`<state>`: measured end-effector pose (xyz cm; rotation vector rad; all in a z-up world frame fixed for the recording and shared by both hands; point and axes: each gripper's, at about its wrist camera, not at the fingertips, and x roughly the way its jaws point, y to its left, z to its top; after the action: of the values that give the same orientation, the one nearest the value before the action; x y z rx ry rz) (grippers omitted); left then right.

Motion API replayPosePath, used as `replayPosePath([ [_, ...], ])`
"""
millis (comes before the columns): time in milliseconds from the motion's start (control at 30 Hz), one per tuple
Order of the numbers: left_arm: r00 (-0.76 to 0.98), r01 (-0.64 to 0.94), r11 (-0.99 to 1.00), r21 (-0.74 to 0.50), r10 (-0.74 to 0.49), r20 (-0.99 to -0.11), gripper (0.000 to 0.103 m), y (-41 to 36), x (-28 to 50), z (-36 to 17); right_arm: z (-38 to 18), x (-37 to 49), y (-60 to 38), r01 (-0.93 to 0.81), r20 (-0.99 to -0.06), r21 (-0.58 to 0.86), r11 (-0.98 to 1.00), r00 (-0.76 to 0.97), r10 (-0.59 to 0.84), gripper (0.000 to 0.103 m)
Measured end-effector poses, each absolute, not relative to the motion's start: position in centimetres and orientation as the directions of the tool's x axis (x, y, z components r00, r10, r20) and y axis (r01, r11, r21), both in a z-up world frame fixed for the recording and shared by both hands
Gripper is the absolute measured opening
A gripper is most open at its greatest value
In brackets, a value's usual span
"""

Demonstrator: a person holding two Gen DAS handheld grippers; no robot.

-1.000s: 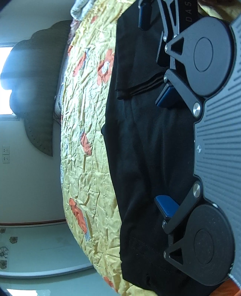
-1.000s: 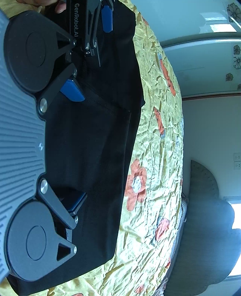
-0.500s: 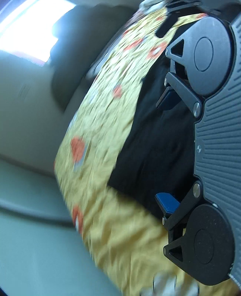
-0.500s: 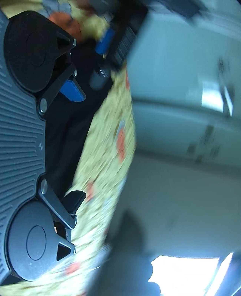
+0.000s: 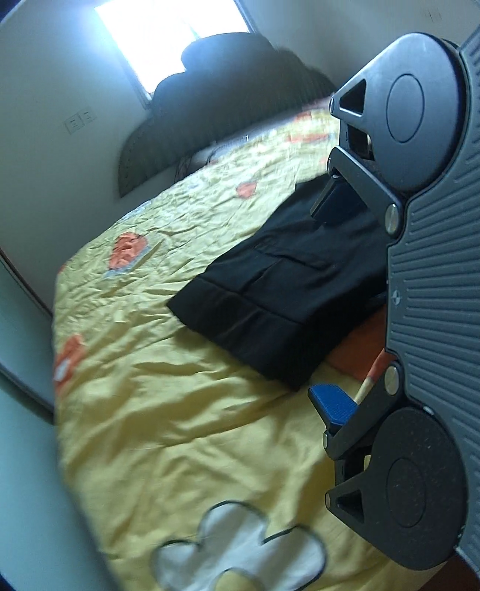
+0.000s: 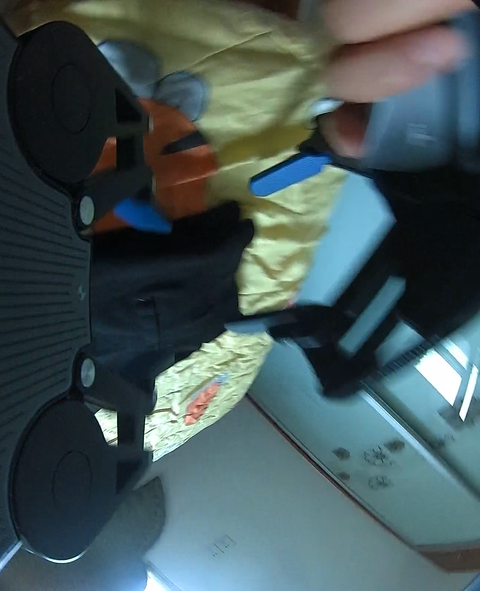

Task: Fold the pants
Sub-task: 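Grasp the trouser end with the left gripper while the right gripper grasps beside it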

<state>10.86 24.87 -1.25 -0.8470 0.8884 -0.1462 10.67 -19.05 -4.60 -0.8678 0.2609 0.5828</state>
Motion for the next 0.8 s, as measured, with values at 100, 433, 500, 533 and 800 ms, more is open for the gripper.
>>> replayPosePath([
  [100, 0.629, -0.235, 0.59, -0.773, -0.514, -0.584, 0.096, 25.4, 11.3, -2.5, -5.8, 10.5, -18.2, -0.585, -0.473, -0.682, 0.438, 0.81, 0.346, 0.051],
  [433, 0.638, -0.298, 0.427, -0.854, -0.576, -0.511, 0.082, 25.4, 12.5, -5.9, -5.2, 9.6, -18.1, -0.472, -0.332, -0.705, 0.529, 0.879, 0.342, 0.051],
  [500, 0.659, -0.294, 0.427, -0.855, -0.558, -0.505, 0.071, 25.7, 12.5, -5.8, -4.6, 9.4, -18.5, -0.523, -0.372, -0.66, 0.539, 0.851, 0.371, 0.05],
  [533, 0.666, -0.297, 0.427, -0.854, -0.548, -0.506, 0.055, 25.8, 12.4, -5.9, -4.5, 9.3, -18.6, -0.542, -0.389, -0.649, 0.534, 0.839, 0.38, 0.05],
  [800, 0.703, -0.217, 0.475, -0.853, -0.53, -0.474, 0.027, 25.8, 11.6, -4.5, -6.9, 9.1, -16.8, -0.532, -0.41, -0.722, 0.442, 0.844, 0.347, 0.049],
])
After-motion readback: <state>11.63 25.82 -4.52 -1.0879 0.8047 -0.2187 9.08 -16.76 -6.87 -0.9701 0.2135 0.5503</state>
